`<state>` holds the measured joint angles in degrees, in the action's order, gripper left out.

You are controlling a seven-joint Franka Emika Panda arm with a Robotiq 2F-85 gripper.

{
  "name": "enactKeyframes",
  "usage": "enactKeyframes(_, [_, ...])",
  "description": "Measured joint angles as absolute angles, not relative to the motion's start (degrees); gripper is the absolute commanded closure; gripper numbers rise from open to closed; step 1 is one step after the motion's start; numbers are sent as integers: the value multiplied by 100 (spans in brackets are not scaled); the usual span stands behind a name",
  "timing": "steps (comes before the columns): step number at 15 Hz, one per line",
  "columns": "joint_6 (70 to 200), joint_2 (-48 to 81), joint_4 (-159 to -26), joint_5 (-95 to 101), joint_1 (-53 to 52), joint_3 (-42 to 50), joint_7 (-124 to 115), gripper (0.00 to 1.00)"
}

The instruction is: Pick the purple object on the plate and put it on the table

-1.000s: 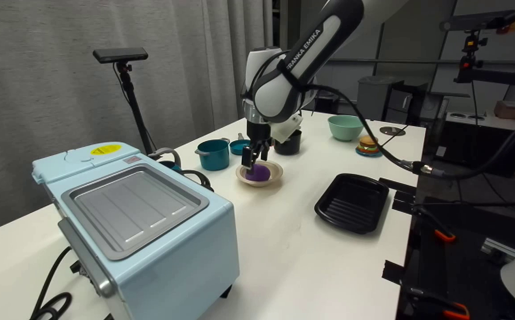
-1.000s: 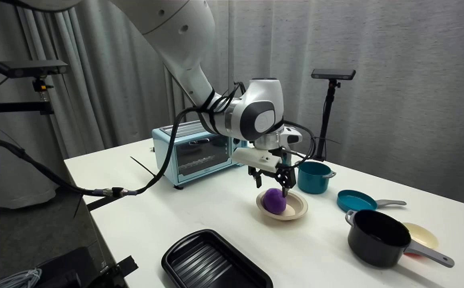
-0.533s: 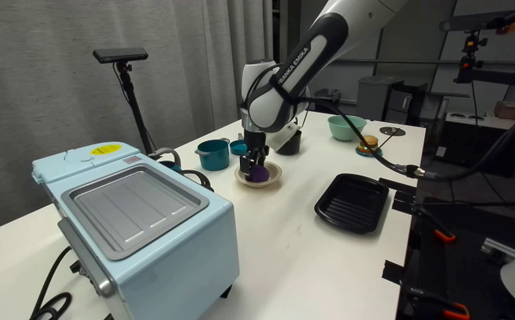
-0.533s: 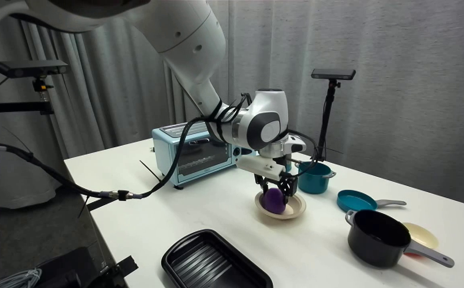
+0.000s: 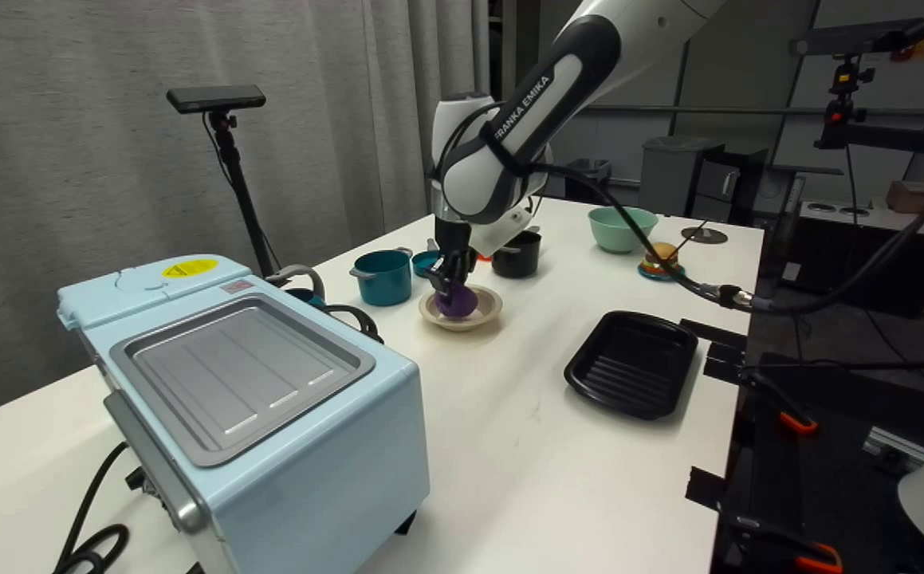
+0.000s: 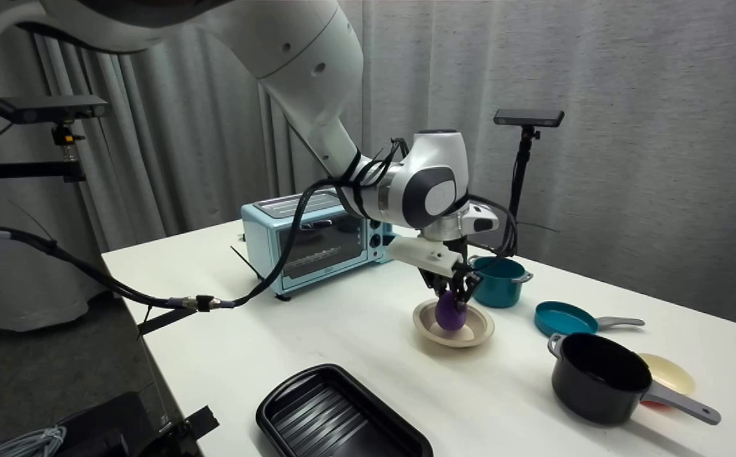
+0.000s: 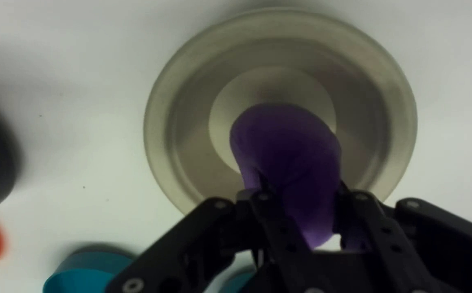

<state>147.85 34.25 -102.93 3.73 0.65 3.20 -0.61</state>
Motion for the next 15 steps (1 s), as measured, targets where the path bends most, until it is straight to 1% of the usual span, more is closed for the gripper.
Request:
enactKeyframes(1, [14725,3359,-10262,373,65,359,-103,96])
enactKeyframes(2, [14641,3272,-10228,376,65,404,-138,94])
enactKeyframes(3, [14533,3160,-10202,376,73,458,-147,95])
enactKeyframes(9, [13817,2299,-10166,394,307,687,-141,94])
enactKeyframes(15, [12985,1834,-10752,255,342,525,-135,94])
